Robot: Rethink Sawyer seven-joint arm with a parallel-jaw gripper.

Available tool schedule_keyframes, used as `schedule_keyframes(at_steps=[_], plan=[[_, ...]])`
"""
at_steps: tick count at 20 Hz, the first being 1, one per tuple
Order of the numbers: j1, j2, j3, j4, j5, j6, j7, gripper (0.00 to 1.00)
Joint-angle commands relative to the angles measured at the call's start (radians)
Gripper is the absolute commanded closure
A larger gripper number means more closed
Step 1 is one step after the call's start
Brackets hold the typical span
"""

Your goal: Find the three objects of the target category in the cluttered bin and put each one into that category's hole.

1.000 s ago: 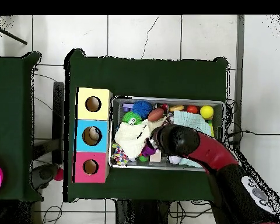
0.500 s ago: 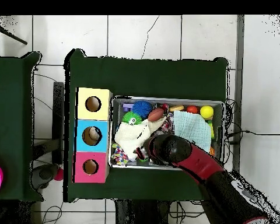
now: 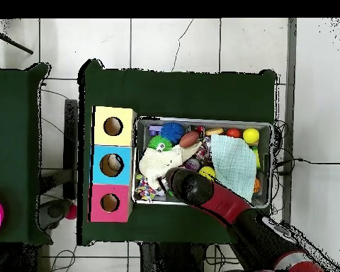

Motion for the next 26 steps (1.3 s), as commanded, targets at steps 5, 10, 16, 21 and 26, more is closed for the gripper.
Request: schedule_keyframes(at_steps=[5,10,16,21,26], plan=[[0.04,0.051,0.044,0.05,0.128,-0.229,0.447,1.0],[0.054,0.029,0.031,0.032,0.108,-0.178,0.406,1.0],[0.099,-0.099,-0.036,0.001,0.069,-0.052,0.345,1.0],[0.135,-0.235,-0.098,-0.049,0.023,0.117,0.254,1.0],[0.155,-0.313,-0.146,-0.113,-0.055,0.234,0.182,1.0]])
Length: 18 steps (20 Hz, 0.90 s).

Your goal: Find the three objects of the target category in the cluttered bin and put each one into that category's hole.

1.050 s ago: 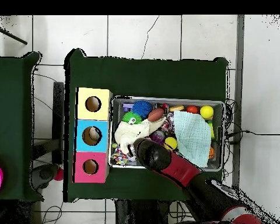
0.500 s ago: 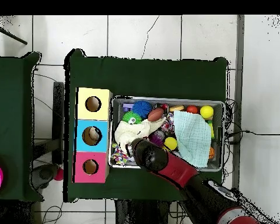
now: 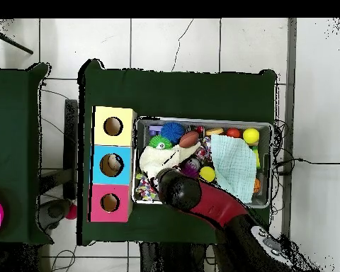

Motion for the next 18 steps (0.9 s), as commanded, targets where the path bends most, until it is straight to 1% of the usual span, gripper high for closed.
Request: schedule_keyframes(at_steps=[1,2,5,8,10,11,14,18], plan=[[0.013,-0.139,-0.062,-0.162,-0.1,0.175,0.049,1.0],[0.003,-0.154,-0.045,-0.169,-0.135,0.172,0.011,1.0],[-0.017,-0.174,-0.015,-0.185,-0.188,0.2,-0.017,1.0],[-0.038,-0.187,0.014,-0.191,-0.211,0.231,-0.01,1.0],[-0.05,-0.191,0.036,-0.209,-0.215,0.257,-0.01,1.0],[-0.071,-0.198,0.05,-0.208,-0.217,0.265,-0.024,1.0],[-0.092,-0.208,0.075,-0.206,-0.232,0.273,-0.036,1.0],[-0.118,-0.232,0.104,-0.226,-0.274,0.297,-0.088,1.0]])
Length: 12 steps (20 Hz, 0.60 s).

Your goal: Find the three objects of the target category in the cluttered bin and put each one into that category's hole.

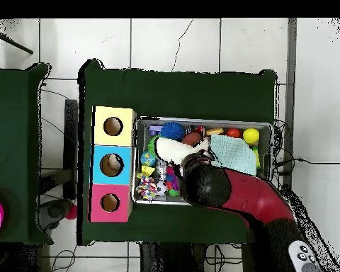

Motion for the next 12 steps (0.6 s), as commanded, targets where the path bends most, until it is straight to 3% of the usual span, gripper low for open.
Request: schedule_keyframes(at_steps=[1,12], plan=[[-0.059,-0.059,0.107,-0.099,-0.085,0.164,-0.11,1.0],[-0.148,-0.086,0.192,-0.14,-0.15,0.242,-0.165,1.0]])
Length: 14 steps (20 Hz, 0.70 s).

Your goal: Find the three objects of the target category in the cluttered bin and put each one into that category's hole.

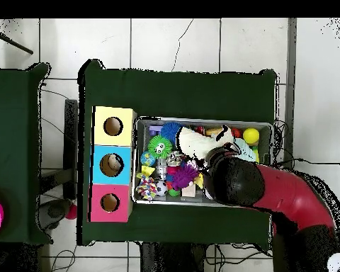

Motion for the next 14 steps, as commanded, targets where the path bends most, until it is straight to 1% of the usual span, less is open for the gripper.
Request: schedule_keyframes(at_steps=[1,5,9,10,13,14], plan=[[-0.035,-0.013,0.128,-0.068,-0.071,0.12,-0.16,1.0],[-0.044,-0.002,0.147,-0.071,-0.098,0.114,-0.139,1.0],[-0.042,0.004,0.143,-0.075,-0.113,0.12,-0.092,1.0],[-0.039,0.005,0.138,-0.074,-0.117,0.127,-0.078,1.0],[-0.007,0.025,0.078,-0.056,-0.1,0.196,0.026,1.0],[-0.006,0.031,0.076,-0.053,-0.103,0.191,0.032,1.0]])
